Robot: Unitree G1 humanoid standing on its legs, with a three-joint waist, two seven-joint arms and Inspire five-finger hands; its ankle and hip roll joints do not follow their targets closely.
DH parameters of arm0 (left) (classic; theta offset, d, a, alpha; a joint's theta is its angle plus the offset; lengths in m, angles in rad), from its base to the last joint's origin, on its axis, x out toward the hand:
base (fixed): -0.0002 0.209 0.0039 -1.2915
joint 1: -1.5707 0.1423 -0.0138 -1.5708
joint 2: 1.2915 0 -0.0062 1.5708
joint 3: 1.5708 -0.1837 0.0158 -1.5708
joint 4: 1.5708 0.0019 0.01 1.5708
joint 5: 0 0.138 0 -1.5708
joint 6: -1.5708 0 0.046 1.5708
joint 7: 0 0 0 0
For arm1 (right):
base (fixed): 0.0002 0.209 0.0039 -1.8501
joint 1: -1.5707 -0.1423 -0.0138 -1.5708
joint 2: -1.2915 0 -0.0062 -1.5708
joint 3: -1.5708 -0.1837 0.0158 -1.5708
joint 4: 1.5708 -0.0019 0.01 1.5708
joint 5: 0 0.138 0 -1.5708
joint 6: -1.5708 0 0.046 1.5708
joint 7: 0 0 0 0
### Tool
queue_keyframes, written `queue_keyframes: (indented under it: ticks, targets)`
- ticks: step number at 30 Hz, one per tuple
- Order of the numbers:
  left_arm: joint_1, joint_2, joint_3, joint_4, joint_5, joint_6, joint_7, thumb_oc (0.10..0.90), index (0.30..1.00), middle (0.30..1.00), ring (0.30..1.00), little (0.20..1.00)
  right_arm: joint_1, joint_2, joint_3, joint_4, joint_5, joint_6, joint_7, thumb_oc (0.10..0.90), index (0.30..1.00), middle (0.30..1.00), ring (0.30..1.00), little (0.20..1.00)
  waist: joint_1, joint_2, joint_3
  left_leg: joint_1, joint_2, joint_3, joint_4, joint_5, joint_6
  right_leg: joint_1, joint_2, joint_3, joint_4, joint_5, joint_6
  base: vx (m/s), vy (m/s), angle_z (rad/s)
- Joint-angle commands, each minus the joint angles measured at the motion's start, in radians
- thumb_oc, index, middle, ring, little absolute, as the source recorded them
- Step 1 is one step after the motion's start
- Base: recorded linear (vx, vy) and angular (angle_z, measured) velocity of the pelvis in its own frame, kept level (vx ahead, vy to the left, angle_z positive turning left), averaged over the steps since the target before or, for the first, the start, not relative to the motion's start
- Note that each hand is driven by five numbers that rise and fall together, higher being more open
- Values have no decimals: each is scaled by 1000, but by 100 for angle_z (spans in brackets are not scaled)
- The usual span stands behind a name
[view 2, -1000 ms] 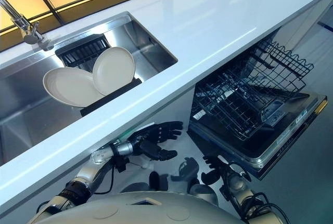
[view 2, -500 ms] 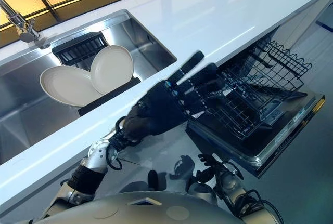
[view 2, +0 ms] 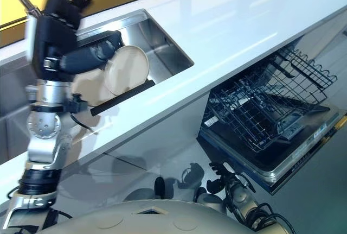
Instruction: Pick up plates and place into dishwasher.
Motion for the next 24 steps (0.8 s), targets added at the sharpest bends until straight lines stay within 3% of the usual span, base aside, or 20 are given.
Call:
queue_keyframes:
  ticks: [1,6,7,13,17,24]
  targets:
    - [-190,141,64,61,163,-7,108,800,900,900,900,900,51,-19,41,15,-38,-24,25,800,900,900,900,900,-15,27,-65,41,-49,3,2,-139,28,-45,43,5,75,-74,15,28,24,11]
    - [-340,369,34,225,250,28,77,800,900,900,900,900,42,-51,54,6,-28,-20,42,800,900,900,900,900,-32,52,-78,41,-46,21,2,-137,22,-46,42,5,76,-74,18,47,33,5]
    - [-395,449,0,294,276,31,46,800,900,900,900,900,38,-56,55,6,-14,-20,44,800,900,900,900,900,-40,61,-81,44,-46,28,2,-138,22,-46,41,7,79,-74,22,67,32,-1]
    - [-543,627,-152,459,401,28,-52,800,900,900,900,900,30,-74,36,31,-12,-13,56,800,900,900,900,900,-58,85,-82,55,-51,48,2,-146,27,-47,37,17,83,-72,31,52,49,-6]
    - [-682,707,-314,556,485,23,-128,800,900,900,900,900,24,-97,37,35,-21,-2,65,800,900,900,900,900,-77,100,-80,66,-57,63,2,-151,34,-45,34,30,84,-68,40,55,63,-10]
    - [-900,756,-569,711,538,-34,-206,800,900,900,900,900,29,-127,36,25,-33,-3,76,800,900,900,900,900,-108,113,-69,74,-67,88,11,-161,47,-54,26,62,90,-56,58,71,65,-10]
